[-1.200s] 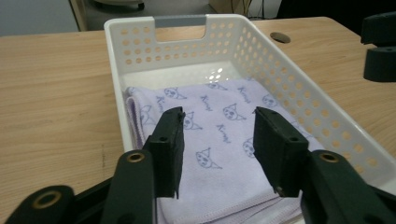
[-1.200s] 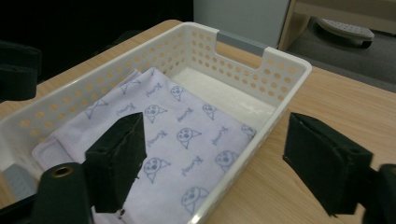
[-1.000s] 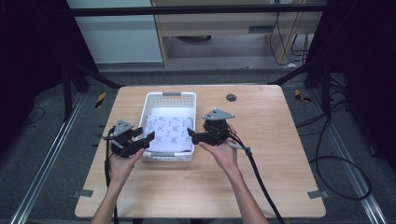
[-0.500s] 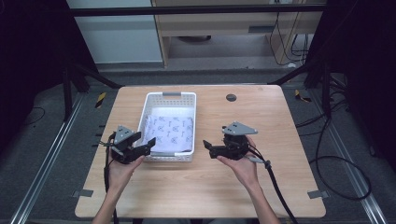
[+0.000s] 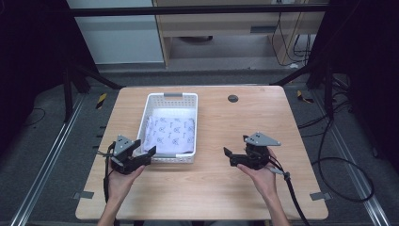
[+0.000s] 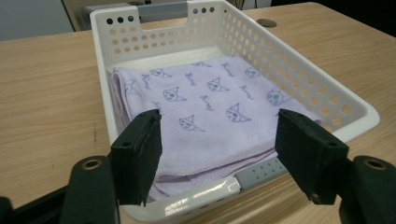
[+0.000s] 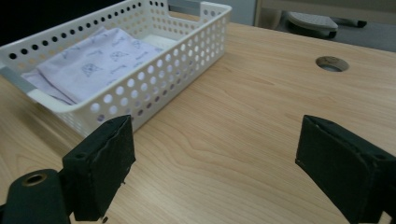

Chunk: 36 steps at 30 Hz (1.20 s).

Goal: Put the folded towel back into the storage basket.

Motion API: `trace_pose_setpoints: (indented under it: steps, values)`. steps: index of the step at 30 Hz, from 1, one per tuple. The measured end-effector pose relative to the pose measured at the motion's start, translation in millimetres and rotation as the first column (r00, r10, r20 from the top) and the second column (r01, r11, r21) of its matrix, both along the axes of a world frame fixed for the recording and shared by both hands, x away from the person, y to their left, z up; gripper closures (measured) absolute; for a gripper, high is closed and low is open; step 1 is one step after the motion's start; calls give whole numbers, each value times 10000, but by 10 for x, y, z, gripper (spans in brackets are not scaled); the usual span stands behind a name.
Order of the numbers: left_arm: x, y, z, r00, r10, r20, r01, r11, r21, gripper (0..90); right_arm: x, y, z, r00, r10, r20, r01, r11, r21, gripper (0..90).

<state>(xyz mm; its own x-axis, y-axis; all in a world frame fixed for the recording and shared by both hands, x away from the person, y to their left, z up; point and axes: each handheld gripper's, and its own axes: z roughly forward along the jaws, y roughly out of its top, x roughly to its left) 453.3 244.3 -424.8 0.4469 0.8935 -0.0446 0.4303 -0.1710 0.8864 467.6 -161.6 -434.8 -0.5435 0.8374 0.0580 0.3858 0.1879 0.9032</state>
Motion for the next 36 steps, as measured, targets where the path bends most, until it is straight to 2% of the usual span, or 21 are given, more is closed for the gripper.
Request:
trace_pose_setpoints:
  steps: [6, 8, 10, 14, 20, 26, 30, 36]
  values:
    - [-69, 104, -61, 9998, 188, 65, -187, 9997, -135, 303, 1, -223, -54, 9990, -431, 94, 429, 9989, 179, 113]
    - [-94, 130, -82, 9997, 223, 90, -221, 9996, -199, 302, 4, -304, -73, 9983, -556, 159, 550, 9978, 372, 112]
    - [-130, 151, -105, 9997, 200, 113, -198, 9997, -162, 298, 15, -402, -106, 9977, -649, 207, 635, 9961, 615, 111]
    - [-214, 192, -147, 9996, 239, 143, -240, 9997, 105, 294, 24, -543, -169, 9942, -1008, 385, 986, 9935, 572, 111]
    - [-317, 285, -201, 9995, 265, 200, -268, 9995, 138, 288, 17, -745, -254, 9878, -1510, 376, 1481, 9864, 708, 108]
    - [-385, 433, -262, 9981, 569, 221, -572, 9983, 121, 274, 19, -929, -315, 9804, -1952, 271, 1917, 9765, 982, 106]
    - [-403, 522, -311, 9976, 657, 217, -661, 9976, 186, 256, 26, -998, -361, 9775, -2093, 273, 2062, 9746, 872, 104]
    - [-390, 629, -401, 9975, 705, -61, -701, 9960, 548, 231, 43, -1096, -452, 9745, -2243, 38, 2236, 9727, 617, 104]
